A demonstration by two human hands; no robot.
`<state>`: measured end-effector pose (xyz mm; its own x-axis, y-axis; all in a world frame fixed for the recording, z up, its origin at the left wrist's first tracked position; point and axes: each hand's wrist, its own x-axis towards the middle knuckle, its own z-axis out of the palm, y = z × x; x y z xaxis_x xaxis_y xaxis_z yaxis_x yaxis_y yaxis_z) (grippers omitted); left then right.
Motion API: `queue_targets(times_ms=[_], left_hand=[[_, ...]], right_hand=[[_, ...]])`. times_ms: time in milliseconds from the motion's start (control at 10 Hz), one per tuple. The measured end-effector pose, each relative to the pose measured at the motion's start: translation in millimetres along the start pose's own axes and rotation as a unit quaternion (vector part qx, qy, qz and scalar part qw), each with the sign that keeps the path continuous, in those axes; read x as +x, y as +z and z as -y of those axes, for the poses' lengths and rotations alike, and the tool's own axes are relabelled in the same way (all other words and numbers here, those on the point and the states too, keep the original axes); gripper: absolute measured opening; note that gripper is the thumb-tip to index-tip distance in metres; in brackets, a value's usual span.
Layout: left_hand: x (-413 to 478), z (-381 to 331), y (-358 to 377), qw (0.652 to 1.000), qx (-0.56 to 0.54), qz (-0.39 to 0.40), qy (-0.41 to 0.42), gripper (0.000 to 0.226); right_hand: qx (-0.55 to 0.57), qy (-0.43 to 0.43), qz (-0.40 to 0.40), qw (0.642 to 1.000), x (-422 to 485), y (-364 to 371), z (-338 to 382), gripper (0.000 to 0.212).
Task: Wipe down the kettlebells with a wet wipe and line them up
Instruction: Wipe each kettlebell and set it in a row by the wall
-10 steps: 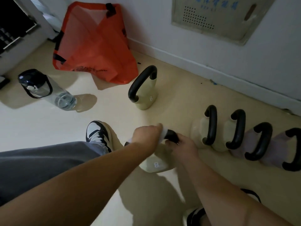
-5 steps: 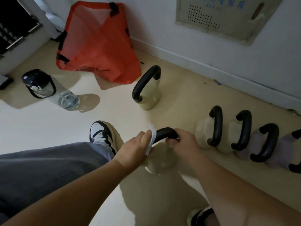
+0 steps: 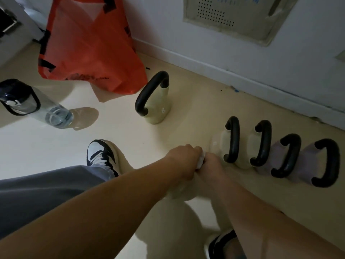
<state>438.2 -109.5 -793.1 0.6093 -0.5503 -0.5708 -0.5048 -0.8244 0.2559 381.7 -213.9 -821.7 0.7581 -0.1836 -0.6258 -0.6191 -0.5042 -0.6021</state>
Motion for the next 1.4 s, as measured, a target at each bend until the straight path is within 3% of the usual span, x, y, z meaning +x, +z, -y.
queue_targets(times_ms=[100,200,300,400,500,600,700,800,900,1000,1100,1200,1300,1400], left_hand=[[-9,0,29,0.996,-0.064,-0.045,-0.03,0.043],[-16,10,49,0.988,-0.098,-0.114,-0.043,0.039],[-30,21,41,0.956,-0.225,-0.158,-0.104,0.041],[-61,18,51,0.926,-0.267,-0.24,-0.112,0.043],[-83,3,63,0.913,-0.286,-0.263,-0.121,0.062],[-76,-2,57,0.919,-0.251,-0.251,-0.172,0.076],[-56,8,30,0.96,-0.133,-0.175,-0.173,0.07],[-14,16,-11,0.978,-0.059,-0.042,-0.196,0.01],[21,11,-31,0.98,0.045,0.081,-0.174,0.012],[31,6,-28,0.979,0.07,0.079,-0.177,0.01],[10,-1,-14,0.98,0.117,0.002,-0.162,0.019],[-34,0,20,0.981,0.106,-0.107,-0.123,0.048],[-70,2,41,0.982,0.046,-0.158,-0.091,0.076],[-80,-4,33,0.985,-0.047,-0.129,-0.1,0.074]], right_hand=[[0.026,0.058,0.011,0.998,-4,2,-10,0.008],[0.101,0.07,0.043,0.991,0,8,-16,0.017],[0.224,0.104,0.082,0.966,5,15,-14,0.059],[0.278,0.129,0.113,0.945,2,26,2,0.022],[0.315,0.19,0.122,0.922,0,25,16,0.031],[0.362,0.182,0.185,0.895,2,18,16,0.052],[0.379,0.175,0.209,0.884,5,21,10,0.068],[0.412,0.188,0.187,0.872,10,24,5,0.072],[0.44,0.195,0.177,0.858,10,22,10,0.069],[0.449,0.196,0.174,0.854,14,24,6,0.069],[0.447,0.202,0.189,0.85,19,27,-5,0.074],[0.435,0.2,0.205,0.854,18,27,-4,0.075],[0.422,0.182,0.171,0.872,19,25,1,0.074],[0.466,0.213,0.214,0.832,16,23,8,0.073]])
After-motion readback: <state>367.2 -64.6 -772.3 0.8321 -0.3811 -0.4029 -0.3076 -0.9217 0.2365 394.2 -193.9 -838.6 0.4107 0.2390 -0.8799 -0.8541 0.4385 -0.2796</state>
